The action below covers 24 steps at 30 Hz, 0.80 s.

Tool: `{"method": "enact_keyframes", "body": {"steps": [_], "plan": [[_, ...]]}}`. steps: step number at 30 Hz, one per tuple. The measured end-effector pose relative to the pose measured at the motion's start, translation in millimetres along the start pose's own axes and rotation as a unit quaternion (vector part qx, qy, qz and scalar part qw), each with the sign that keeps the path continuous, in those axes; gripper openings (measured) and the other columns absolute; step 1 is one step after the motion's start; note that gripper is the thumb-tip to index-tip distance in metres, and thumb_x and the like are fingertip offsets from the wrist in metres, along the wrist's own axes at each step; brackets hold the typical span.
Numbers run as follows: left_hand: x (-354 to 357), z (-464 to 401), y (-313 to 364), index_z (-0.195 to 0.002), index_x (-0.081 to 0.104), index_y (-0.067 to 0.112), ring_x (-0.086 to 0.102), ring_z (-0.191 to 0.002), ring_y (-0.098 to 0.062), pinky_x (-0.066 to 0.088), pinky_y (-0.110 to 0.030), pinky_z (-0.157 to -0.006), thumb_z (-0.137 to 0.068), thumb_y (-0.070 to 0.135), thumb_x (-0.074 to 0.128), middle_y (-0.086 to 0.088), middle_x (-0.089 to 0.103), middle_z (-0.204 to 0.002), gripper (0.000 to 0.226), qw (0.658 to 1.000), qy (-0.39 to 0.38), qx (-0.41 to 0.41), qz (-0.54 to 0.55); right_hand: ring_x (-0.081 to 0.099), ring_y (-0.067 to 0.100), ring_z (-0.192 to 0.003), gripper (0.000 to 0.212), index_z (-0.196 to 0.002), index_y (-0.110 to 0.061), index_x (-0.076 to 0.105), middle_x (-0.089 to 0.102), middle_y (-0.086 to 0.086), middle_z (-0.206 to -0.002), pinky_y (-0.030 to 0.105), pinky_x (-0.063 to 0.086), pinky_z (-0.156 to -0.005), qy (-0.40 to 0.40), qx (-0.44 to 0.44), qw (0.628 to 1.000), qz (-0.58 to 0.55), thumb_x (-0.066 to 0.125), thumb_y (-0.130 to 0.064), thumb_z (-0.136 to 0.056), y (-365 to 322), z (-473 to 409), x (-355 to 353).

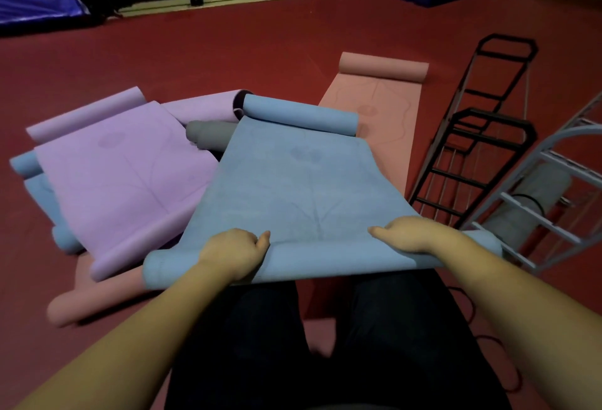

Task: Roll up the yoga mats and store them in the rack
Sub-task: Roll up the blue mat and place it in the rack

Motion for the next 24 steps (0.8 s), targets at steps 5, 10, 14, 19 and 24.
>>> {"method": "enact_keyframes", "body": {"steps": [5, 10, 14, 19, 24], "plan": [[3.5, -9.9, -2.1, -0.090, 0.066, 0.015, 0.059, -0.100, -0.030, 0.043, -0.035, -0.085, -0.102, 0.054, 0.019, -0.012, 0.065, -0.108, 0.063, 0.999, -0.039, -0.010, -0.003, 0.051, 0.024, -0.114, 0.038, -0.091, -0.017, 0.065, 0.049, -0.006, -0.094, 0.033, 0.041, -0.078, 0.217, -0.070, 0.974, -0.012, 0.040, -0.044, -0.100, -9.9, 11.4, -14.6], [8.2, -23.4, -5.2, -0.118, 0.064, 0.008, 0.055, -0.115, -0.031, 0.040, -0.035, -0.096, -0.102, 0.054, 0.024, -0.015, 0.060, -0.128, 0.063, 0.994, -0.096, -0.019, 0.045, 0.053, 0.025, -0.083, 0.049, -0.073, -0.015, 0.060, 0.054, -0.002, -0.075, 0.036, 0.045, -0.067, 0.387, -0.088, 0.917, -0.024, 0.037, -0.054, -0.092, -15.6, 34.4, -6.3], [7.1, -33.7, -3.1, -0.118, 0.066, 0.009, 0.054, -0.117, -0.029, 0.039, -0.034, -0.098, -0.104, 0.052, 0.026, -0.013, 0.061, -0.129, 0.061, 0.991, -0.114, -0.005, 0.065, 0.057, 0.025, -0.084, 0.062, -0.085, -0.013, 0.067, 0.063, 0.002, -0.082, 0.038, 0.047, -0.077, 0.387, -0.083, 0.918, 0.023, 0.029, -0.063, -0.088, -17.7, 34.2, 10.2], [7.2, -41.9, -3.1, -0.098, 0.069, 0.016, 0.058, -0.102, -0.025, 0.043, -0.035, -0.087, -0.102, 0.055, 0.029, -0.006, 0.067, -0.107, 0.056, 0.992, -0.087, -0.009, 0.095, 0.059, 0.026, -0.073, 0.059, -0.074, -0.014, 0.066, 0.061, 0.002, -0.070, 0.035, 0.044, -0.069, 0.396, -0.070, 0.915, 0.036, 0.032, -0.060, -0.089, -18.9, 26.1, 5.2], [-21.2, -22.9, -9.1, -0.057, 0.042, 0.017, 0.057, -0.076, -0.028, 0.040, -0.037, -0.063, -0.103, 0.043, 0.034, -0.004, 0.057, -0.070, 0.053, 0.982, 0.143, -0.033, 0.115, 0.061, 0.025, -0.080, 0.063, -0.074, -0.016, 0.066, 0.065, 0.002, -0.078, 0.032, 0.033, -0.064, 0.349, -0.039, 0.933, 0.072, 0.025, -0.061, -0.092, -24.5, 10.1, -11.1]]}}
Point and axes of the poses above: each hand's wrist, its own z-axis away from the middle knuckle, its own x-axis out of the palm, y = z × x, the point moved 8 cm from there along -z, towards the middle knuckle
